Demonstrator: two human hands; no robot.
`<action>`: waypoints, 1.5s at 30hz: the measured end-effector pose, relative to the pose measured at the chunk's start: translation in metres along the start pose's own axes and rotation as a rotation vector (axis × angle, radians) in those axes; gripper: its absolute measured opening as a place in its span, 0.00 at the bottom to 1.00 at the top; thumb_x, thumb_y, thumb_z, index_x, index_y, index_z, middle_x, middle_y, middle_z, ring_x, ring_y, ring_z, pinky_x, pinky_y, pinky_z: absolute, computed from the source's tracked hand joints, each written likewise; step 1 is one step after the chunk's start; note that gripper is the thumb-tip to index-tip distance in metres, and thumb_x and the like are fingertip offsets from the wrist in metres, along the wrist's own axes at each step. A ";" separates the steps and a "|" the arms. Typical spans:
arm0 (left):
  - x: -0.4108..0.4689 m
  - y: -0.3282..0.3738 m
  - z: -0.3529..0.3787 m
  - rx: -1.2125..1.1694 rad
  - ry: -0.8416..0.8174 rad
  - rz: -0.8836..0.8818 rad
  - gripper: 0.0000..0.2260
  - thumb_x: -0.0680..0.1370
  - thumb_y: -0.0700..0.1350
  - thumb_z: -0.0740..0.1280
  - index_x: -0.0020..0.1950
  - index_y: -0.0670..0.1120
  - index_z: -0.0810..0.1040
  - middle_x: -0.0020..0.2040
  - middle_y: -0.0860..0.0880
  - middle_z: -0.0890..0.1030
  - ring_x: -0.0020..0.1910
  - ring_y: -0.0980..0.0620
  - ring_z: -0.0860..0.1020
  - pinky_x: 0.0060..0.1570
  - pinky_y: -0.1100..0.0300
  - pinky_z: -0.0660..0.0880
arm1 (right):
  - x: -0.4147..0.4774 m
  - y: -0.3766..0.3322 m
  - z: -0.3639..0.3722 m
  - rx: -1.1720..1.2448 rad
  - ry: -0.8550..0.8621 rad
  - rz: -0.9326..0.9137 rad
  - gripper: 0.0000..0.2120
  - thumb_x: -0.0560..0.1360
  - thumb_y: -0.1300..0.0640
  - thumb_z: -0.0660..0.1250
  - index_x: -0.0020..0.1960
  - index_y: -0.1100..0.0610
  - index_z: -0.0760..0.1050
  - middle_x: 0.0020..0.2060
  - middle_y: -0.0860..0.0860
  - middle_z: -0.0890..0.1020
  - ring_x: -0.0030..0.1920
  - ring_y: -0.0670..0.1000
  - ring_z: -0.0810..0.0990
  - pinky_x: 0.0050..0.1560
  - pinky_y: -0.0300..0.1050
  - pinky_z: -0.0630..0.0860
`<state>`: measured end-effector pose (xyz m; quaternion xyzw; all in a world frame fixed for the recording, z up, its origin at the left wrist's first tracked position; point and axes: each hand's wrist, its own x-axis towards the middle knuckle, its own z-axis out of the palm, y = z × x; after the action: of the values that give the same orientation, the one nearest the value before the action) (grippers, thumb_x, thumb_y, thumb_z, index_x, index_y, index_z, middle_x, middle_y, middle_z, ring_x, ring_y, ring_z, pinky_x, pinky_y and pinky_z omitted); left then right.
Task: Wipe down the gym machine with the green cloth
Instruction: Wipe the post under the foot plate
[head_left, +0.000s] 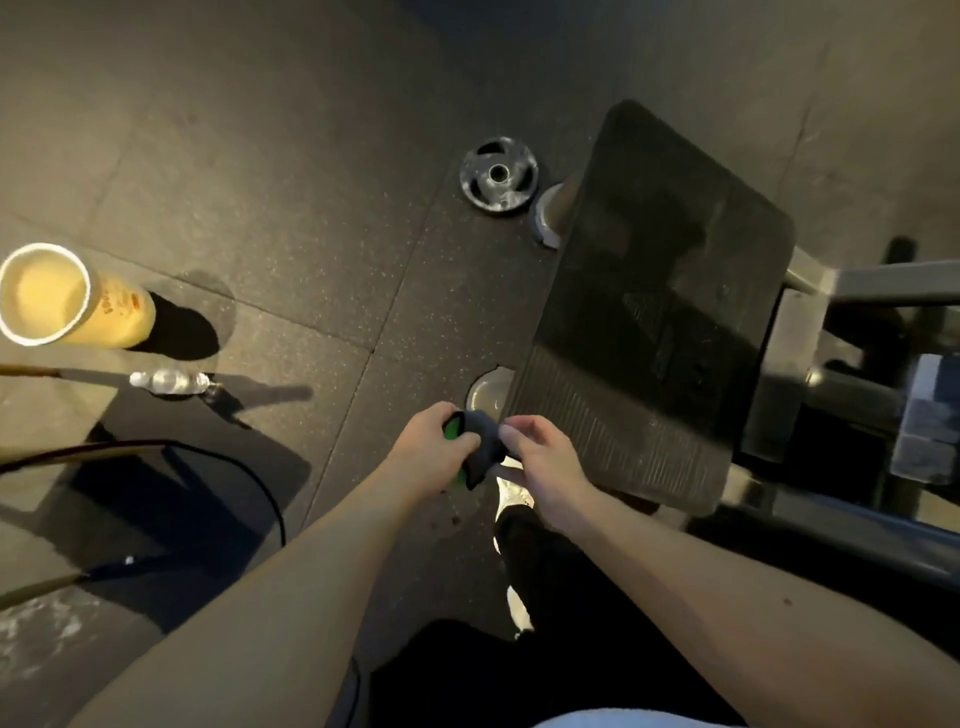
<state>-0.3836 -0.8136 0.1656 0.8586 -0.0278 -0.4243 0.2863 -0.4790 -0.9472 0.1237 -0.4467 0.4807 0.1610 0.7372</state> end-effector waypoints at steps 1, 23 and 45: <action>0.008 0.005 -0.005 0.002 -0.042 0.000 0.04 0.80 0.45 0.68 0.54 0.52 0.76 0.44 0.55 0.77 0.44 0.55 0.78 0.35 0.64 0.70 | 0.001 -0.007 0.003 0.069 -0.013 0.014 0.13 0.80 0.60 0.69 0.63 0.56 0.76 0.59 0.55 0.81 0.56 0.53 0.84 0.51 0.50 0.84; 0.133 -0.102 -0.119 0.191 -0.385 0.288 0.07 0.79 0.45 0.71 0.56 0.52 0.78 0.50 0.52 0.80 0.49 0.54 0.81 0.50 0.55 0.82 | 0.059 0.055 0.189 0.351 0.624 -0.038 0.15 0.77 0.65 0.72 0.59 0.50 0.77 0.58 0.50 0.82 0.62 0.50 0.80 0.65 0.56 0.78; 0.226 -0.231 0.091 0.320 -0.422 0.506 0.03 0.79 0.45 0.73 0.50 0.53 0.82 0.46 0.56 0.80 0.46 0.59 0.79 0.50 0.61 0.78 | 0.203 0.269 0.129 0.684 0.742 -0.218 0.10 0.75 0.58 0.76 0.51 0.45 0.82 0.53 0.50 0.86 0.58 0.54 0.84 0.63 0.60 0.79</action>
<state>-0.3515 -0.7293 -0.1577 0.7520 -0.3639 -0.4981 0.2323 -0.4867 -0.7342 -0.1670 -0.2545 0.6858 -0.2524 0.6334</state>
